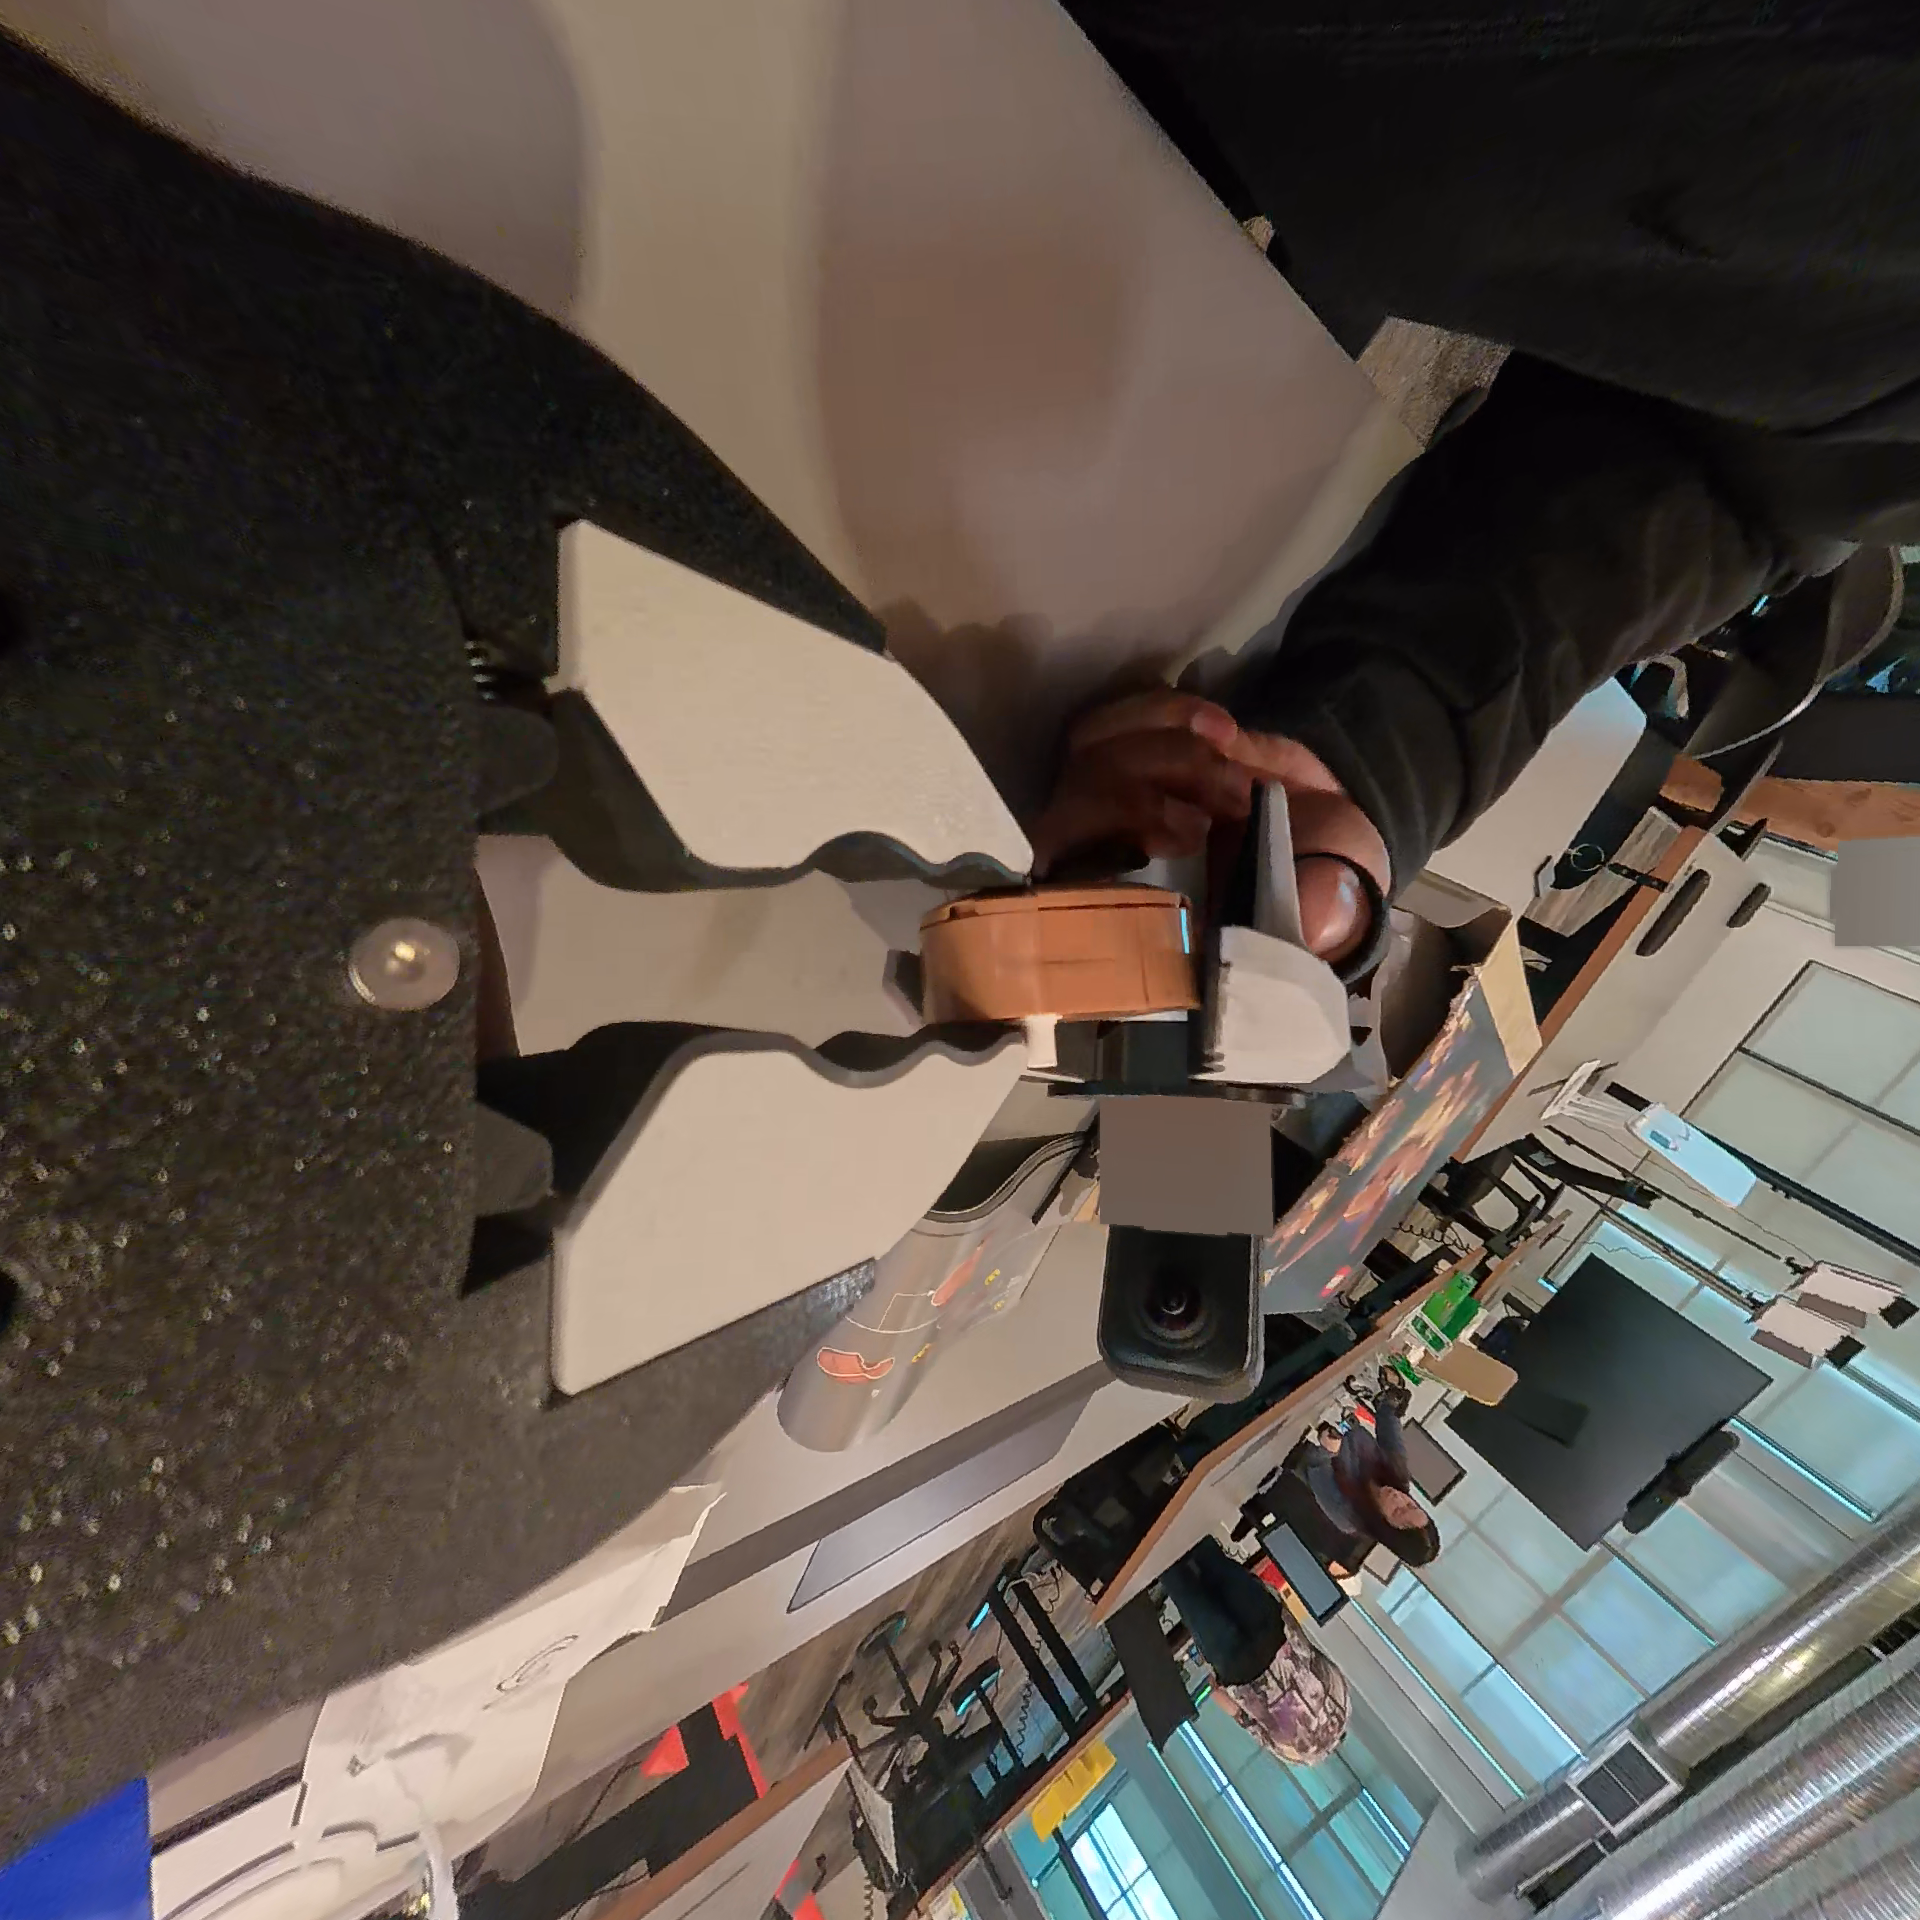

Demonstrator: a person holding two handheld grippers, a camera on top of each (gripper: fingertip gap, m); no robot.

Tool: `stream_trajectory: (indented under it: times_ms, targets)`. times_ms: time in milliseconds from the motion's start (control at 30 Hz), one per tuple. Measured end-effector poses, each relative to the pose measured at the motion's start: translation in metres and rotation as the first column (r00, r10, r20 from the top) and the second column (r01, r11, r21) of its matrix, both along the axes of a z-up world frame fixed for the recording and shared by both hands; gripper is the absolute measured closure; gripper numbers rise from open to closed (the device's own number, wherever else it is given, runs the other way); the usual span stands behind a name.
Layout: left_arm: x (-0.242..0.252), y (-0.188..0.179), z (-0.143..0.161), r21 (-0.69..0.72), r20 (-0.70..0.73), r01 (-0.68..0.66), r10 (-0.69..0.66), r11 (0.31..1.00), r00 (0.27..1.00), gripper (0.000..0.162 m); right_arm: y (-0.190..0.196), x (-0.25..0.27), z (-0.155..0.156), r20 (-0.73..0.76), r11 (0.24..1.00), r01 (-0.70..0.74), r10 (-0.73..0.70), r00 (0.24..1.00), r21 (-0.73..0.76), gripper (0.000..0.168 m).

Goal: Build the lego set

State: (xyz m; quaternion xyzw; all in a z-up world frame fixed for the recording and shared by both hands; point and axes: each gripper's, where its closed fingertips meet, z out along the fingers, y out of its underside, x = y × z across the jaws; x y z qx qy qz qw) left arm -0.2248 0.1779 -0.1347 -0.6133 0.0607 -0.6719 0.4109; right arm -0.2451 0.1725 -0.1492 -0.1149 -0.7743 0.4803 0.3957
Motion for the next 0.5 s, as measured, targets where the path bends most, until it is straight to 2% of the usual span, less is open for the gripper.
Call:
stream_trajectory:
  times_ms: [267, 400, 500]
  targets:
    - [0.0045, -0.002, -0.0011, 0.025, -0.046, -0.003, 0.004, 1.0, 0.999, 0.112, -0.0014, 0.0033, -0.0004, -0.01, 0.999, -0.013, 0.014, 1.0, 0.036, 0.144]
    - [0.0035, 0.0007, -0.0044, 0.065, -0.126, -0.038, 0.046, 0.997, 0.991, 0.112, 0.0014, 0.0012, -0.0029, -0.014, 0.998, 0.012, -0.012, 1.0, 0.057, 0.142]
    - [0.0012, 0.0027, -0.0042, 0.147, -0.203, -0.082, 0.111, 0.986, 0.973, 0.111, 0.0042, -0.0031, -0.0013, -0.037, 0.997, 0.058, -0.056, 0.998, 0.057, 0.139]
